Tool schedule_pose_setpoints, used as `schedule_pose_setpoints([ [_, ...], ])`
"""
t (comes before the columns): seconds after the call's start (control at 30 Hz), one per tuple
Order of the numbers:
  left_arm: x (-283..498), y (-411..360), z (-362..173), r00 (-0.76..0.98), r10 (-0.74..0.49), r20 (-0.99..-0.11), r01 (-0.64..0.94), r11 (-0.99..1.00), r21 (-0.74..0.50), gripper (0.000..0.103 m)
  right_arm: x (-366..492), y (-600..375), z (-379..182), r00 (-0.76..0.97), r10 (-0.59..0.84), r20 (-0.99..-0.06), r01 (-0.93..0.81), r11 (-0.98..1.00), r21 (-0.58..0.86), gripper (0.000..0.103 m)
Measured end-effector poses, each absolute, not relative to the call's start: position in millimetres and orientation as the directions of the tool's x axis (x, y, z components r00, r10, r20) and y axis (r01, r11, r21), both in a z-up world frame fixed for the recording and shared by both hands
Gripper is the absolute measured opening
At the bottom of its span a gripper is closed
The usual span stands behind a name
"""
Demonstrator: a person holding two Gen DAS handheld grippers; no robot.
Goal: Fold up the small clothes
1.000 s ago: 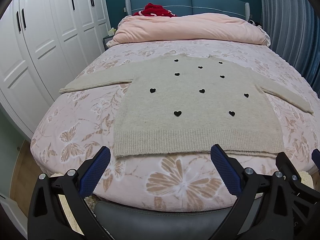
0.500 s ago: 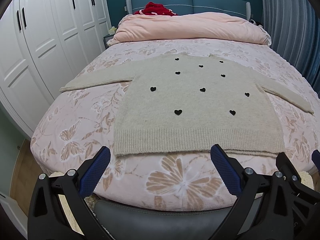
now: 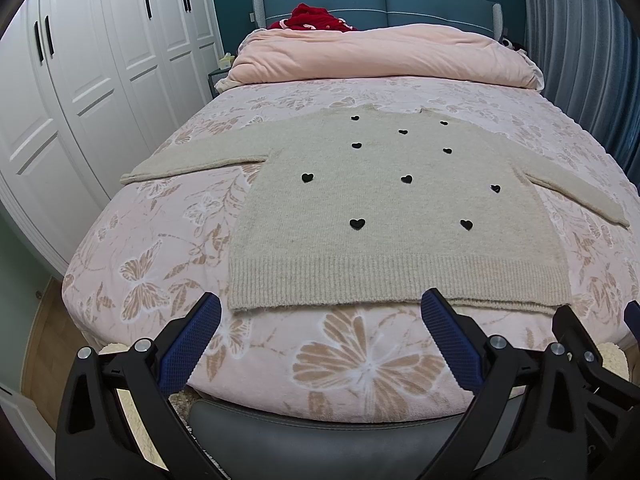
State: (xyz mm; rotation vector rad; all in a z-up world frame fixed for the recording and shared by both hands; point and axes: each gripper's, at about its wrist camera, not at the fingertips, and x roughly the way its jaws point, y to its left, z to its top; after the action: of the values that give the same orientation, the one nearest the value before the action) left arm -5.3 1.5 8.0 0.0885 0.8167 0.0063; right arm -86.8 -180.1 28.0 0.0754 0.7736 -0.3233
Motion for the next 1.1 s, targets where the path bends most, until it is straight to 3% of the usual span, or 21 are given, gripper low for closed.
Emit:
schedule_pose_setpoints([
  [1.1, -5.8, 1.3, 7.9, 0.684, 0.042, -0.728, 0.029, 0.996, 0.085, 0.097, -85.4, -181.2, 27.1, 0.666, -0.257, -0.700, 0.313, 0.948, -0.050, 0.098],
])
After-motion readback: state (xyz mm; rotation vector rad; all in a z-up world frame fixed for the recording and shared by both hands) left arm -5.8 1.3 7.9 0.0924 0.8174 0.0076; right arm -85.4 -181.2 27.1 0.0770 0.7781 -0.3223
